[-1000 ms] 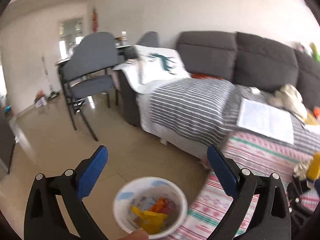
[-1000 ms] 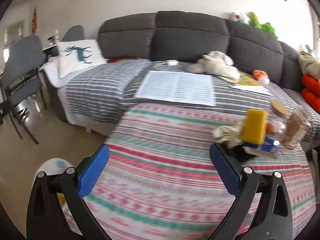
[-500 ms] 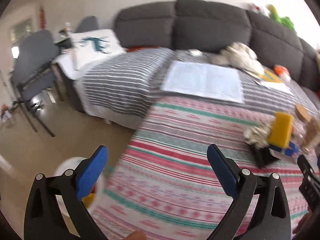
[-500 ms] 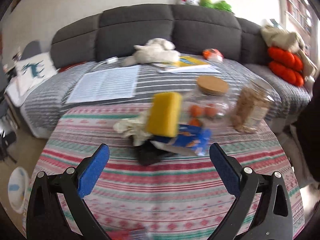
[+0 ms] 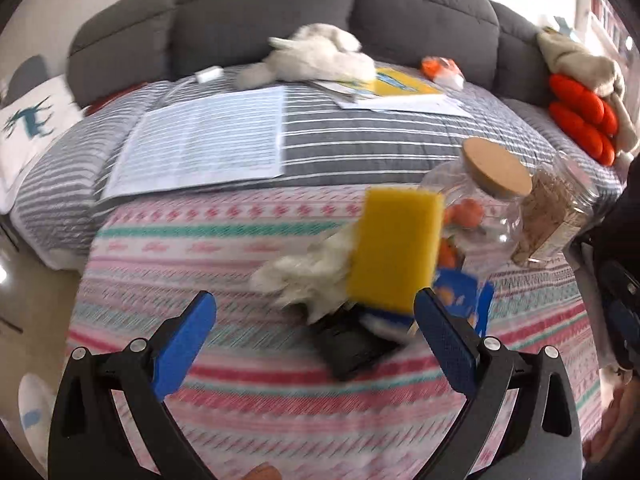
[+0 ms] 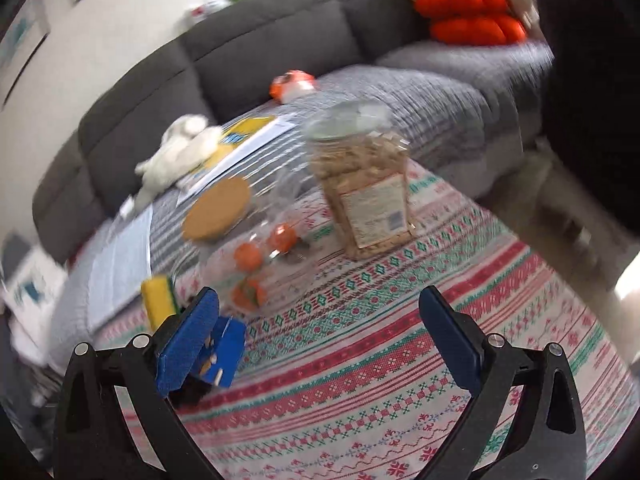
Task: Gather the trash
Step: 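Grasp the yellow sponge with the left tool, then grasp the blue snack box with the right tool while the left tool holds the sponge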
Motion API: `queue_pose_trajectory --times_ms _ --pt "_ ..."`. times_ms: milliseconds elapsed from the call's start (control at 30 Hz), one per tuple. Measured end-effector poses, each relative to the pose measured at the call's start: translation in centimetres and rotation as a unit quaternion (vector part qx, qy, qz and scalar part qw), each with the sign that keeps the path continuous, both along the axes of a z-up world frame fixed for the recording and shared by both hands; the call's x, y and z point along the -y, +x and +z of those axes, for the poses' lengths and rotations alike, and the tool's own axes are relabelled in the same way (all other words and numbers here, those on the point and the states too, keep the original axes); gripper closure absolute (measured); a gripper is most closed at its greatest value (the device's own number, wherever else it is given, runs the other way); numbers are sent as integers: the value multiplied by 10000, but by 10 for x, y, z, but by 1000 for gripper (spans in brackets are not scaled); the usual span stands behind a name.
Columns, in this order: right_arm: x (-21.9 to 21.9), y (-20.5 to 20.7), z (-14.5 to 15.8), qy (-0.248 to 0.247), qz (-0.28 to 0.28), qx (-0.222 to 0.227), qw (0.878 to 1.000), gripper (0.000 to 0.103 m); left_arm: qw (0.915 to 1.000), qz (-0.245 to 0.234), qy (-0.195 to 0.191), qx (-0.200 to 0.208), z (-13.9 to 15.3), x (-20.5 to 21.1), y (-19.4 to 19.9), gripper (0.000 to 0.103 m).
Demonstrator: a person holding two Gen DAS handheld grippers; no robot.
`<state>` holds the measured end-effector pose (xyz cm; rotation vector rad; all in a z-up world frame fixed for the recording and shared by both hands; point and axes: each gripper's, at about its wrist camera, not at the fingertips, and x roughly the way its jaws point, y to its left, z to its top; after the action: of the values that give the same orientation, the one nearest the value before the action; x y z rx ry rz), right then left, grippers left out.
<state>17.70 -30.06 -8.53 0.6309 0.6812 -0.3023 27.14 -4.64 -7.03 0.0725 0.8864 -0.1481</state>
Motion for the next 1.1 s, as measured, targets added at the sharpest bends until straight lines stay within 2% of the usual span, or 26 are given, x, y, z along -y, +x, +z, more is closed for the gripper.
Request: queue_pose_trajectory --times_ms 100,333,400,433,467,500,700,867,967,1100 --pt "14 6 -11 469 -103 -53 9988 7 9999 -111 80 -100 -3 29 24 7" --pt "23 21 -23 423 -137 -226 9988 7 9984 -333 403 -201 -20 69 47 7" --pt "19 26 -29 421 -57 -312 9986 7 9973 -416 560 -227 -29 76 48 20" --pt "16 30 -33 392 27 -385 9985 7 9968 -449 601 -269 -31 75 46 37" --pt "13 32 -36 366 98 -439 9983 7 9961 -489 632 -385 -36 74 46 46" --pt "10 35 -38 349 172 -488 9981 7 9960 -478 613 -445 -40 70 43 46" --pt "-25 55 -57 410 957 -641 9925 7 9984 -481 73 -299 -29 30 15 52" --pt "-56 63 -62 688 1607 -567 9830 7 9965 -424 -630 -348 -8 -16 -13 52" --pt "-73 63 -62 522 1768 -620 9809 7 9951 -277 -894 -330 2 -43 -34 52" --pt "-81 69 -71 766 1900 -687 9764 7 9928 71 -1115 -435 3 -78 -58 52"
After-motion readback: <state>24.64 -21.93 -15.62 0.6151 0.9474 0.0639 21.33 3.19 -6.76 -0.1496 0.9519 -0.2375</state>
